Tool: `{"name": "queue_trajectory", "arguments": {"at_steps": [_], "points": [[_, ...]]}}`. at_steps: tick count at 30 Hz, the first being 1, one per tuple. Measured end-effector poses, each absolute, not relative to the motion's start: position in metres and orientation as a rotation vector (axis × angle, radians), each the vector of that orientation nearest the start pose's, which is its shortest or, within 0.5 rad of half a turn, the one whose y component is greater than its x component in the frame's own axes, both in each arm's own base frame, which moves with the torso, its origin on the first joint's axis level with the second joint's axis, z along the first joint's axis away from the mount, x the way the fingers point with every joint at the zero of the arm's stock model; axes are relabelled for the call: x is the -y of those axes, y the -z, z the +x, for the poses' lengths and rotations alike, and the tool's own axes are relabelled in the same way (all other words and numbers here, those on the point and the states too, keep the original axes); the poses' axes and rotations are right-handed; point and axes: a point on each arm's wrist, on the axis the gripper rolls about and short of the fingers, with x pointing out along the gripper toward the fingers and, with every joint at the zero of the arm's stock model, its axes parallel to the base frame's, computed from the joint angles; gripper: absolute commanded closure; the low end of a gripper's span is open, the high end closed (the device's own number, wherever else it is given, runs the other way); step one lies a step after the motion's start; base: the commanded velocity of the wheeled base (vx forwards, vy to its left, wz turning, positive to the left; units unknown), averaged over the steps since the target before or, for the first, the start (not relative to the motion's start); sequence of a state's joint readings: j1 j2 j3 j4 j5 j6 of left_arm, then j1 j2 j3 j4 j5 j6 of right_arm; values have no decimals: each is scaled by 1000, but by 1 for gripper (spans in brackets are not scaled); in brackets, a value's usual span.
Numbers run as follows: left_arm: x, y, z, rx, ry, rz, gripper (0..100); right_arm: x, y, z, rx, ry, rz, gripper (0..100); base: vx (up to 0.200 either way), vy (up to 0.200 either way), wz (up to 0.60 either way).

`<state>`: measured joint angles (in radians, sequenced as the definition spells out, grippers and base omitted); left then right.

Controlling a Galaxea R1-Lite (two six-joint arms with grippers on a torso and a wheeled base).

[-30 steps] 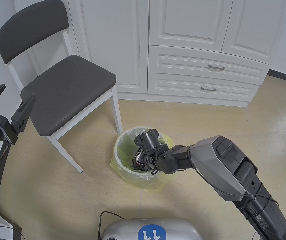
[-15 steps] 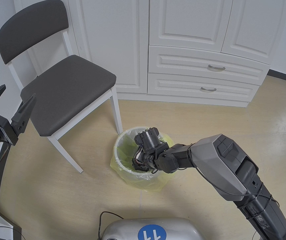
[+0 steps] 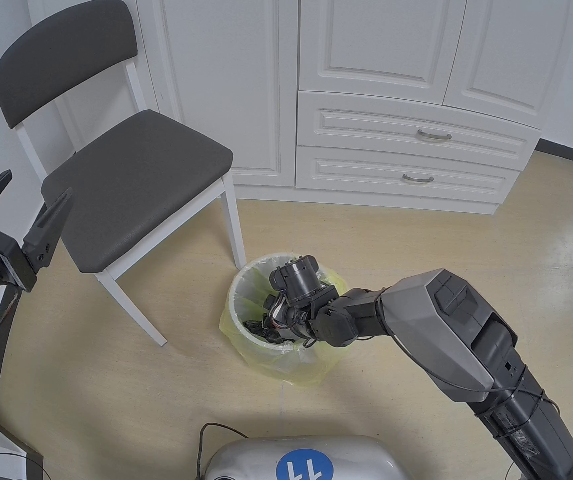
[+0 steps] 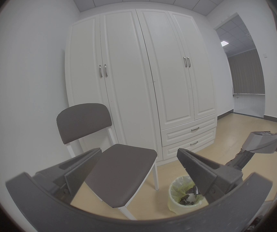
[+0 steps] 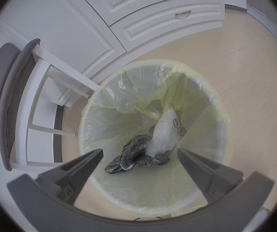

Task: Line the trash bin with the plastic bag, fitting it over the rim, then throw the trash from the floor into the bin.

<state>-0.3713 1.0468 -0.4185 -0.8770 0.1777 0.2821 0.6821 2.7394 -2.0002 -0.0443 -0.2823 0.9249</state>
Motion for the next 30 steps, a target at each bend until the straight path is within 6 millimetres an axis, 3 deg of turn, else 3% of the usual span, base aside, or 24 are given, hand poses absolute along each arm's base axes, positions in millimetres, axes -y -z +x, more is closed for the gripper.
{"name": "queue_trajectory", "arguments": {"at_steps": [8,17,30], "points": [[45,-243,127,267,153,234,0,-332,8,419,-717,-53,559,0,0,0,0],[45,-243,126,267,154,236,0,-333,-10,410,-688,-42,541,0,0,0,0],[44,-245,124,281,151,232,0,-315,-47,340,-635,-208,254,0,0,0,0]]}}
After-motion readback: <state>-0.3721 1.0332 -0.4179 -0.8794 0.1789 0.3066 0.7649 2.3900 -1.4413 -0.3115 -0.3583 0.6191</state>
